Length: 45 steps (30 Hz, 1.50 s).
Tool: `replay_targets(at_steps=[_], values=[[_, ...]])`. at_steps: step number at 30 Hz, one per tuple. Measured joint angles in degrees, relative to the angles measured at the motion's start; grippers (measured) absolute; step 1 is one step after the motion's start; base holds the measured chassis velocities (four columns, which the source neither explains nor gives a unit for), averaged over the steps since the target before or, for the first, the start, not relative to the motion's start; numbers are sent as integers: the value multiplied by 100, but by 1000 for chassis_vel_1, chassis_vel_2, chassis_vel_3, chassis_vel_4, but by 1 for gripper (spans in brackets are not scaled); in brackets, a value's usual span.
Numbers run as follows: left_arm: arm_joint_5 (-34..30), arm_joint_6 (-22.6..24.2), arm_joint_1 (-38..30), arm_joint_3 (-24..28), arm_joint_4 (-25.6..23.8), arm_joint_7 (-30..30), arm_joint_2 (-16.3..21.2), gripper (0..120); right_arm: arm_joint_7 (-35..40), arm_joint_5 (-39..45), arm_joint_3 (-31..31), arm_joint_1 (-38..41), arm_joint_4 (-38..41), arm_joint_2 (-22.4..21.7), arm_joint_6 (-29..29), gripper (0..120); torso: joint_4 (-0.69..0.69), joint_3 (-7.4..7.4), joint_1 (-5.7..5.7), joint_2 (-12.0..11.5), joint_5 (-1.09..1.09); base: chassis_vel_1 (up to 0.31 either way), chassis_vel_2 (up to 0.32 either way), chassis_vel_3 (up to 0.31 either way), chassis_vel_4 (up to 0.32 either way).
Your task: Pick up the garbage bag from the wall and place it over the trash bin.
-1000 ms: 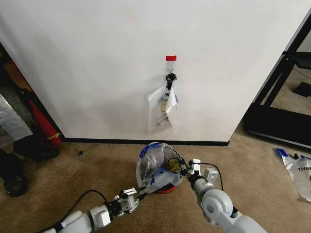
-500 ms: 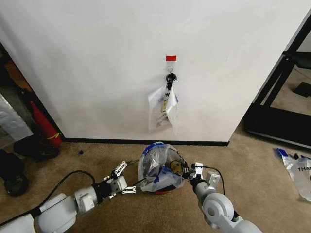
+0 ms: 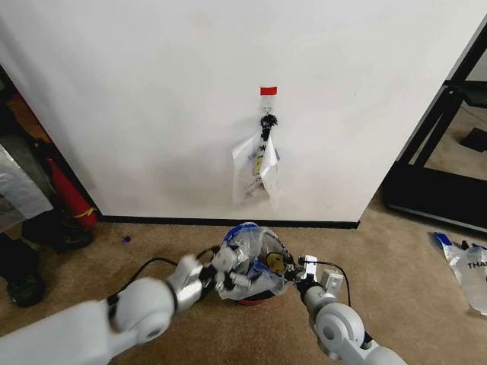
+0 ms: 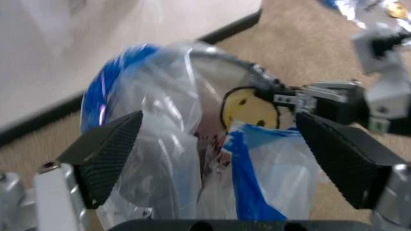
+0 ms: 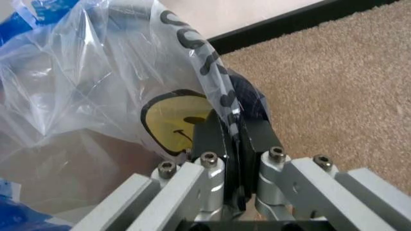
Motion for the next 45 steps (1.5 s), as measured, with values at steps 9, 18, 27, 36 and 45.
replay_targets(at_steps=[9,18,27,36,45], values=[[-1052,726,-45,-24,51,-840,-273,70,-3,0,9,1,27,-64,-4,1,3,0,0,0,-2,0,0,0,0],[-1193,764,3,30,5,-998,-508,47,-11,5,-10,46,-7,-66,-5,1,1,-1,0,0,-2,0,0,0,0],[-1124,772,-86,208,429,-1017,-743,29,-21,21,-16,67,-6,-66,3,1,2,-1,0,0,-3,0,0,0,0],[-1128,777,14,242,405,-991,-743,18,-21,28,-22,85,-16,-78,8,1,1,-1,-1,0,-2,0,0,0,0],[-980,601,69,284,369,-918,-733,0,-7,57,-31,116,-19,-80,15,1,1,-1,-1,0,-3,0,0,0,0]])
